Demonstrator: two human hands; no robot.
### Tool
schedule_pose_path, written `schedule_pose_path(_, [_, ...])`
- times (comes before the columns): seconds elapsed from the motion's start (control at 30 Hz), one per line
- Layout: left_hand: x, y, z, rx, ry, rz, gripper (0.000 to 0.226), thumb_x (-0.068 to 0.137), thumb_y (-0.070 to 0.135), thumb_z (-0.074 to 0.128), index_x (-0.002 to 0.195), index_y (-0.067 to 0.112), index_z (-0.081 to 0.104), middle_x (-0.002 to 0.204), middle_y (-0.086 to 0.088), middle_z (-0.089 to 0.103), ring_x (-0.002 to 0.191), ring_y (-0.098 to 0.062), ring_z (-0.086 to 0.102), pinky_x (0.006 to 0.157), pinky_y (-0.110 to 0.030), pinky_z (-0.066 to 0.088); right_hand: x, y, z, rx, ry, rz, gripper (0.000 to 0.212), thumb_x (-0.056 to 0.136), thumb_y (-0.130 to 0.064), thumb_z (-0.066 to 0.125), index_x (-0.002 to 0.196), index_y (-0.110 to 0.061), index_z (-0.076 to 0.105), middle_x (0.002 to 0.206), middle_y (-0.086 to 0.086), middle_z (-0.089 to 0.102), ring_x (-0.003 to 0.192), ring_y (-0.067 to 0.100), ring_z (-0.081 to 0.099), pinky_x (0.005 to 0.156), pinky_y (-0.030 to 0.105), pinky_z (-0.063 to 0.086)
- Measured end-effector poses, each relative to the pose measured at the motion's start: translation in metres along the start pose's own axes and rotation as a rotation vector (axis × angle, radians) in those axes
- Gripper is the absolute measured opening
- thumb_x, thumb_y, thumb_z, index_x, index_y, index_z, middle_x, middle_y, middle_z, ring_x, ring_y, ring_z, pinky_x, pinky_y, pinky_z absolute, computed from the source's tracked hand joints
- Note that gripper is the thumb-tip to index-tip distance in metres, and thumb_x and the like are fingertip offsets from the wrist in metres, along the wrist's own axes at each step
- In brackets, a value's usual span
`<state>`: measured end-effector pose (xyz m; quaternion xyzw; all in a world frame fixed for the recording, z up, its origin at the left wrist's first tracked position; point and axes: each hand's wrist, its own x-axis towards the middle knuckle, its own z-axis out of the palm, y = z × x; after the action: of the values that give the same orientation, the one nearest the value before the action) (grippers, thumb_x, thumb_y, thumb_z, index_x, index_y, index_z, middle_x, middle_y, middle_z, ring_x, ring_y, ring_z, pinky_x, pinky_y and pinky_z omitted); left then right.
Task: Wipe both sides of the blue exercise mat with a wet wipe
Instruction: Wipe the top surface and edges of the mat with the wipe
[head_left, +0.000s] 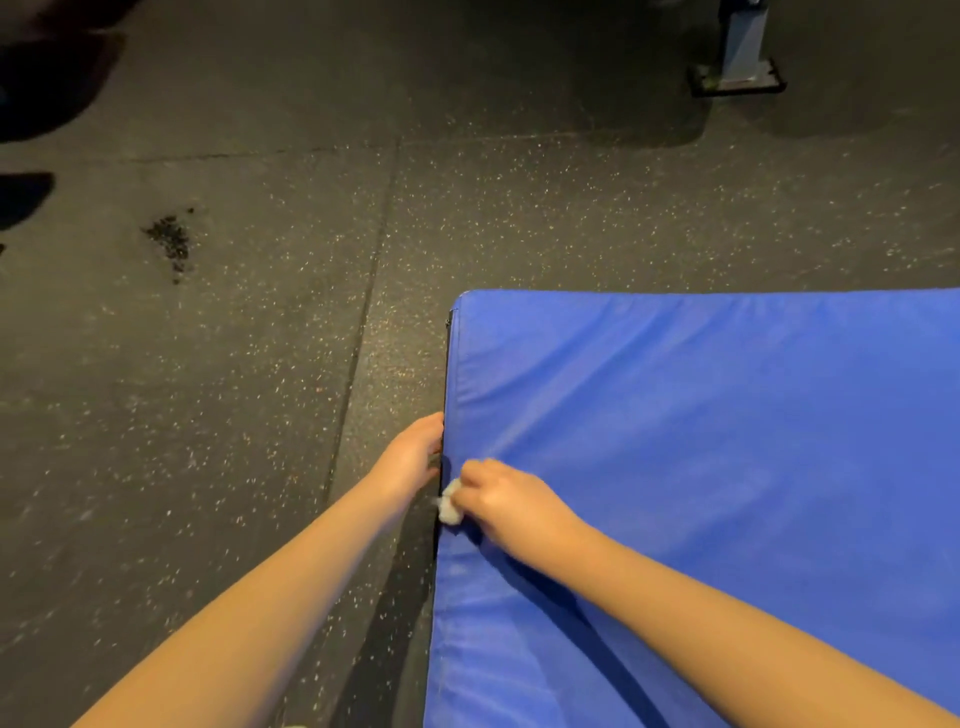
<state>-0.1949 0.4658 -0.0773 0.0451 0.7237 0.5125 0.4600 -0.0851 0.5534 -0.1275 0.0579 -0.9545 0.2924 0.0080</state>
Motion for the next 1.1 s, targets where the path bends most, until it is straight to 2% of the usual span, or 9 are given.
schedule_pose_path(0.07, [-0.001, -0.007, -0.004, 0.087, 0.036, -0.039, 0.035, 0.103, 0.013, 0.032, 0.084, 0.026, 0.058, 0.077, 0.02, 0.07, 0.078, 0.001, 0.061, 0.071, -0.015, 0.044, 0.011, 0.013, -0.002, 0.005, 0.094, 0.128, 0.013, 0.077, 0.0, 0.06, 0.079, -0.012, 0.065, 0.08, 0.011, 0.047, 0.071, 0.033, 0.051, 0.049, 0.038, 0.045])
schedule_pose_path(0.13, [-0.004, -0.018, -0.01, 0.171, 0.06, -0.041, 0.031, 0.102, 0.012, 0.037, 0.09, 0.026, 0.061, 0.103, 0.005, 0.068, 0.098, -0.012, 0.059, 0.087, -0.024, 0.043, 0.012, 0.017, 0.003, -0.003, 0.1, 0.178, 0.013, 0.08, -0.001, 0.059, 0.08, -0.011, 0.066, 0.081, 0.012, 0.047, 0.07, 0.033, 0.05, 0.049, 0.043, 0.046])
schedule_pose_path(0.23, [-0.013, -0.039, -0.017, 0.21, 0.04, -0.014, 0.021, 0.097, 0.008, 0.044, 0.106, 0.02, 0.057, 0.114, -0.001, 0.059, 0.107, -0.018, 0.053, 0.091, -0.027, 0.04, -0.011, -0.005, 0.021, 0.076, -0.008, 0.034, 0.019, 0.074, 0.002, 0.064, 0.081, -0.015, 0.067, 0.081, 0.009, 0.051, 0.068, 0.031, 0.053, 0.049, 0.038, 0.048])
schedule_pose_path(0.37, [-0.028, -0.063, -0.02, 0.256, 0.058, -0.082, 0.033, 0.098, -0.002, 0.04, 0.127, 0.006, 0.055, 0.114, -0.005, 0.058, 0.103, -0.017, 0.053, 0.081, -0.021, 0.04, -0.022, -0.011, 0.026, 0.037, -0.127, -0.088, 0.015, 0.072, -0.001, 0.071, 0.078, -0.013, 0.064, 0.076, 0.007, 0.049, 0.063, 0.027, 0.05, 0.041, 0.032, 0.042])
schedule_pose_path(0.53, [-0.047, -0.079, -0.022, 0.239, 0.063, -0.119, 0.024, 0.099, 0.001, 0.042, 0.114, 0.013, 0.057, 0.103, -0.003, 0.061, 0.087, -0.009, 0.055, 0.063, -0.007, 0.041, -0.014, -0.011, 0.034, 0.04, 0.039, 0.059, 0.006, 0.071, -0.003, 0.066, 0.075, -0.008, 0.066, 0.074, 0.01, 0.05, 0.06, 0.03, 0.051, 0.039, 0.033, 0.041])
schedule_pose_path(0.7, [-0.065, -0.089, -0.025, 0.23, 0.052, -0.13, 0.031, 0.101, 0.003, 0.04, 0.13, 0.004, 0.051, 0.117, -0.009, 0.058, 0.103, -0.02, 0.055, 0.077, -0.019, 0.045, -0.059, -0.049, 0.038, 0.073, -0.254, -0.173, 0.015, 0.074, 0.0, 0.068, 0.081, -0.013, 0.066, 0.083, 0.008, 0.056, 0.069, 0.028, 0.054, 0.048, 0.033, 0.048])
schedule_pose_path(0.87, [-0.085, -0.099, -0.02, 0.207, 0.071, -0.095, 0.03, 0.1, 0.004, 0.042, 0.127, 0.003, 0.054, 0.114, -0.008, 0.059, 0.101, -0.02, 0.057, 0.08, -0.02, 0.045, -0.057, -0.045, 0.039, 0.087, -0.028, 0.046, 0.018, 0.07, 0.0, 0.069, 0.078, -0.016, 0.069, 0.079, 0.009, 0.058, 0.064, 0.032, 0.055, 0.048, 0.034, 0.046])
schedule_pose_path(1.0, [-0.108, -0.11, -0.015, 0.191, 0.059, -0.044, 0.023, 0.099, 0.001, 0.044, 0.117, 0.011, 0.054, 0.109, -0.007, 0.058, 0.101, -0.02, 0.056, 0.074, -0.011, 0.046, -0.094, -0.093, 0.045, 0.1, -0.227, -0.126, 0.01, 0.082, -0.011, 0.059, 0.078, -0.014, 0.068, 0.08, 0.009, 0.057, 0.068, 0.03, 0.056, 0.054, 0.031, 0.045])
schedule_pose_path(1.1, [-0.122, -0.122, -0.017, 0.216, 0.071, -0.011, 0.02, 0.097, 0.002, 0.048, 0.111, 0.012, 0.058, 0.112, -0.009, 0.062, 0.105, -0.019, 0.058, 0.092, -0.025, 0.048, -0.096, -0.086, 0.039, 0.041, -0.208, -0.038, 0.014, 0.086, -0.01, 0.057, 0.085, -0.013, 0.071, 0.086, 0.011, 0.06, 0.074, 0.032, 0.057, 0.058, 0.036, 0.048])
